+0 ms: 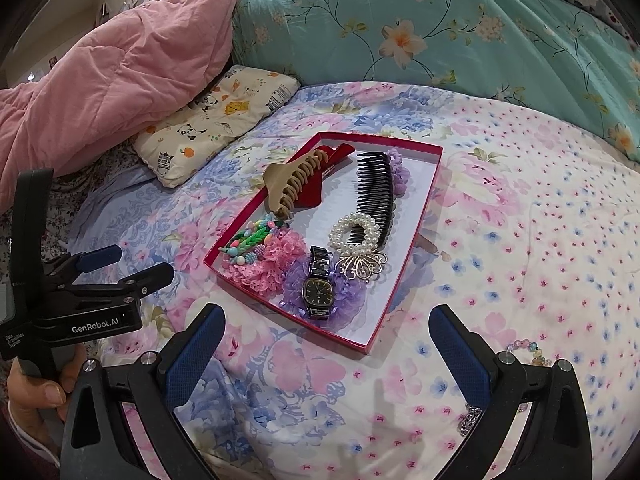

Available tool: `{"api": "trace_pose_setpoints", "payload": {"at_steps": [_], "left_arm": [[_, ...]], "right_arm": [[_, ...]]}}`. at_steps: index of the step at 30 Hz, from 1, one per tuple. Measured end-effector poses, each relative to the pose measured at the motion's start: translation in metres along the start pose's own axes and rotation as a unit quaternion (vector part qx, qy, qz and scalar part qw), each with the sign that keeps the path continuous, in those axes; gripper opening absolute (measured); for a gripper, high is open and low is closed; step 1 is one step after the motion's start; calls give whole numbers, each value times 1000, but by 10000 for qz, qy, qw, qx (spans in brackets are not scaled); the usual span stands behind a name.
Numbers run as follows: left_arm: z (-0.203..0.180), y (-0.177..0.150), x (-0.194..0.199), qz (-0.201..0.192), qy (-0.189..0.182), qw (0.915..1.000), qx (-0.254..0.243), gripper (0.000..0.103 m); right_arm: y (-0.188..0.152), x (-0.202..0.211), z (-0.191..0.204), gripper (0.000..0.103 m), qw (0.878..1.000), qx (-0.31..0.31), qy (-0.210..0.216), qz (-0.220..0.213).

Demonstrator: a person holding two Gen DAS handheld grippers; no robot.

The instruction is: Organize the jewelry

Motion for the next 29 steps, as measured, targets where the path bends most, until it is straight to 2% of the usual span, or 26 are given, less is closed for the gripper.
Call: {"api": "trace_pose_setpoints", "payload": {"at_steps": [29], "left_arm": [[-1, -2, 0, 42, -1, 10000, -19, 98]], "right_arm": [[0, 1, 1, 103, 10000, -37, 23, -13]]}}
Point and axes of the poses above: each gripper's, at about its wrist camera, not at the fingertips, and x roughly against the way its jaws point, z to its left, y to its top, the point moved 3 cm from there along -x, roughly the way its jaws point, and after that the axes turned 14 degrees about x, right-handed, at the moved point
